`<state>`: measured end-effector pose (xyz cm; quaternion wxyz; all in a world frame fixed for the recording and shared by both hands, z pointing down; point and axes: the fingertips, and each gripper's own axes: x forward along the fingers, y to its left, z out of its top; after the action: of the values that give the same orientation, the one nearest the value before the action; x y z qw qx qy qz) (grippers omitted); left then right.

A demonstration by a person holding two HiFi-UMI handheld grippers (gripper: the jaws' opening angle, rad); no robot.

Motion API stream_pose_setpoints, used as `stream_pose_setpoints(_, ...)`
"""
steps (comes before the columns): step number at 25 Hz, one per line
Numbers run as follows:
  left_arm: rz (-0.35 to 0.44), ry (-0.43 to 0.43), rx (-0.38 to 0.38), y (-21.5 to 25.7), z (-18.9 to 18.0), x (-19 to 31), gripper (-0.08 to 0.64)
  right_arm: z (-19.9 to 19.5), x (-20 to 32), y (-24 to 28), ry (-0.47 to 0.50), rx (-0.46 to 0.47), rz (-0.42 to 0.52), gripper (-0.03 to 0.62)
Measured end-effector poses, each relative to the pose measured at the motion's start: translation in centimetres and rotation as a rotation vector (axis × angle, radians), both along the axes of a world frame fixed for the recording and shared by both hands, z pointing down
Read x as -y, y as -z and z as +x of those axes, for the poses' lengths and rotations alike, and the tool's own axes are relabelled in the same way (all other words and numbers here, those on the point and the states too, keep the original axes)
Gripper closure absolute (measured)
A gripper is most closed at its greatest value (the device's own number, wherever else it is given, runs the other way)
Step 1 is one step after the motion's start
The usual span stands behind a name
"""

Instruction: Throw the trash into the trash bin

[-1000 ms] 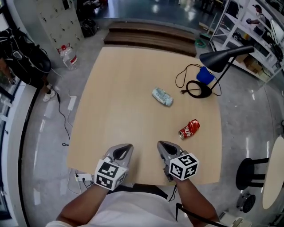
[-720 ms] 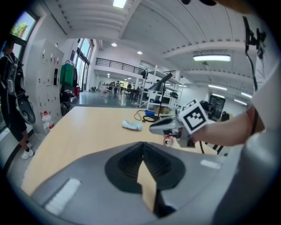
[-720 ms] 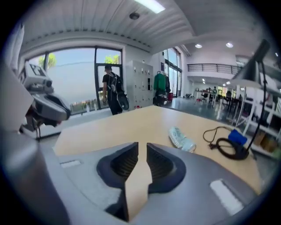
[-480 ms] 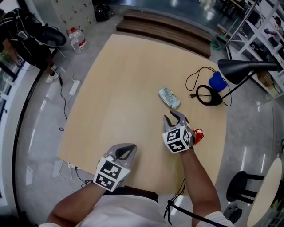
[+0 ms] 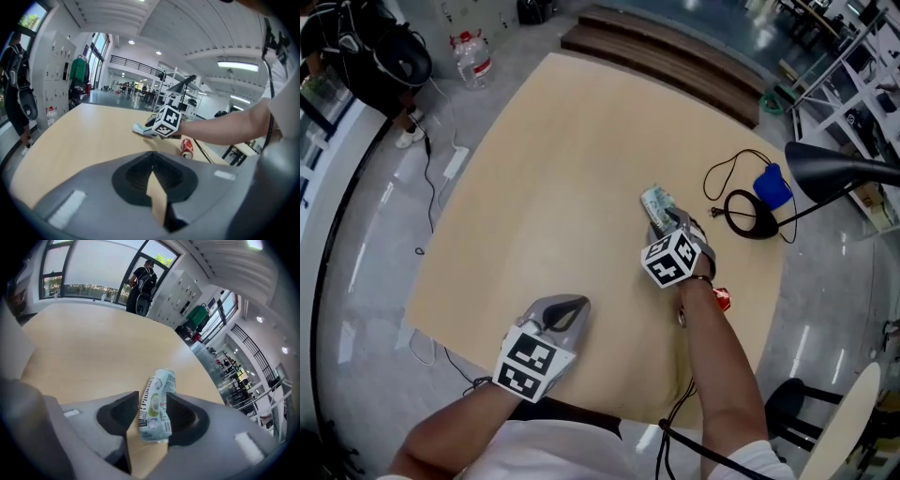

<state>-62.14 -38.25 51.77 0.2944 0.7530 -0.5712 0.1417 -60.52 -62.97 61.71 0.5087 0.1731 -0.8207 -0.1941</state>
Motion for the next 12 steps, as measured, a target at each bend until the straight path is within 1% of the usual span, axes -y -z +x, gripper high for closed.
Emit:
stream_pose_setpoints(3, -0.024, 0.001, -0.016, -0.5, 0.1, 0.1, 0.554, -0.3, 0.6, -1.4, 0.018, -0.06, -0.008, 0.39)
stream_pose_setpoints(6, -0.041, 0.003, -0.028, -0.6, -0.1, -0.3, 0.554, -0.8, 0.7, -2.3, 0.034, -0.09, -0.027, 0.362)
stream_pose_setpoints(12, -0.056, 0.0, -0.027, -1.1, 0.0, -0.6, 0.554, -0.7, 1.5, -2.9, 0.0, -0.069, -0.098, 0.331)
